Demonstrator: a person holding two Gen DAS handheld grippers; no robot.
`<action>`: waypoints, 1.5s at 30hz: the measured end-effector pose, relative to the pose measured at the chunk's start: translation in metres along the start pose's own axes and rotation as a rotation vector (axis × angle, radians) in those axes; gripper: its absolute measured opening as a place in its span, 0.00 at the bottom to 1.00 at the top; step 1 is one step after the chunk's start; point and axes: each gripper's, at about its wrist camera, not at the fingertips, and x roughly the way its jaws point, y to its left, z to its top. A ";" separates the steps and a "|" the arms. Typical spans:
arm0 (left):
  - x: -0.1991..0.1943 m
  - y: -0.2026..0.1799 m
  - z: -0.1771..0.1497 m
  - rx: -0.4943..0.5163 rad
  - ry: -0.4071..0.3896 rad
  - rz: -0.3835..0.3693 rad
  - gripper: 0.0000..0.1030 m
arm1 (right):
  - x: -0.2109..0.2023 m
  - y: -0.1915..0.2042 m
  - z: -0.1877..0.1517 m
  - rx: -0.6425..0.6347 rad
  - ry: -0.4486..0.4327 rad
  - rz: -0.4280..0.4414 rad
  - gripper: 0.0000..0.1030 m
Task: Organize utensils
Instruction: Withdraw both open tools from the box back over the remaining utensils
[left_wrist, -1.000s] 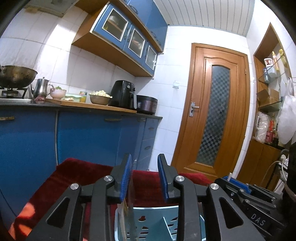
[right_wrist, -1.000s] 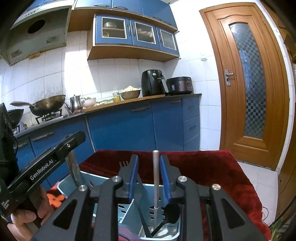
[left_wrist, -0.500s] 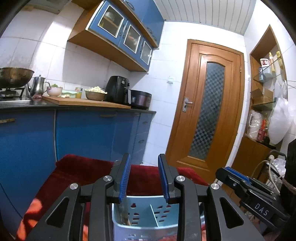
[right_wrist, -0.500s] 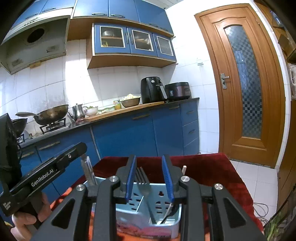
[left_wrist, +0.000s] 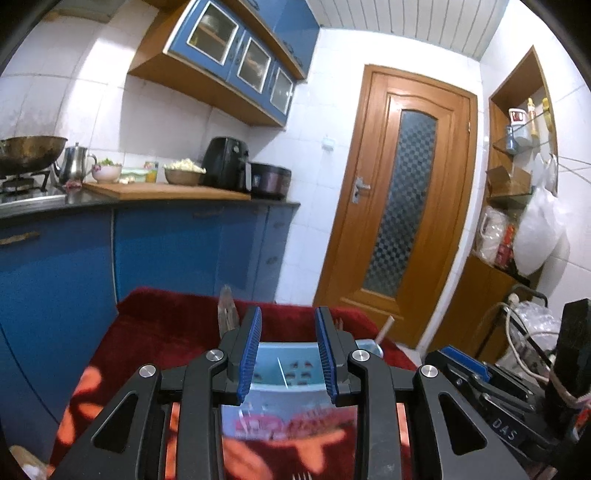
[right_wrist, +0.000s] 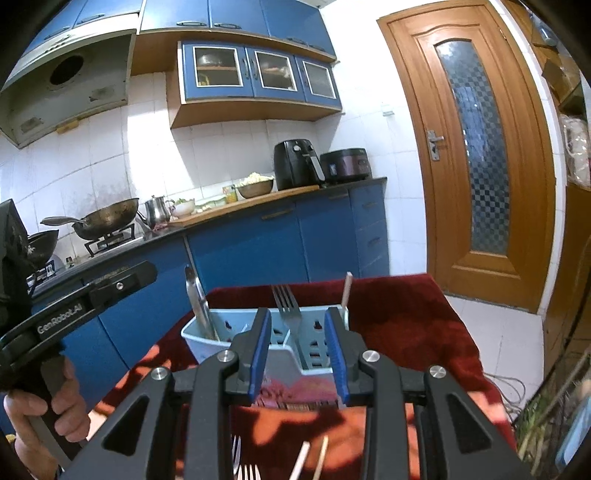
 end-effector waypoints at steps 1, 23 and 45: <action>-0.003 -0.001 -0.001 0.002 0.009 -0.002 0.30 | -0.003 0.000 -0.001 0.000 0.008 -0.004 0.32; -0.019 -0.008 -0.079 0.000 0.405 0.038 0.38 | -0.049 -0.012 -0.071 0.063 0.255 -0.059 0.48; 0.024 -0.027 -0.145 0.064 0.794 -0.016 0.18 | -0.058 -0.046 -0.099 0.149 0.317 -0.076 0.54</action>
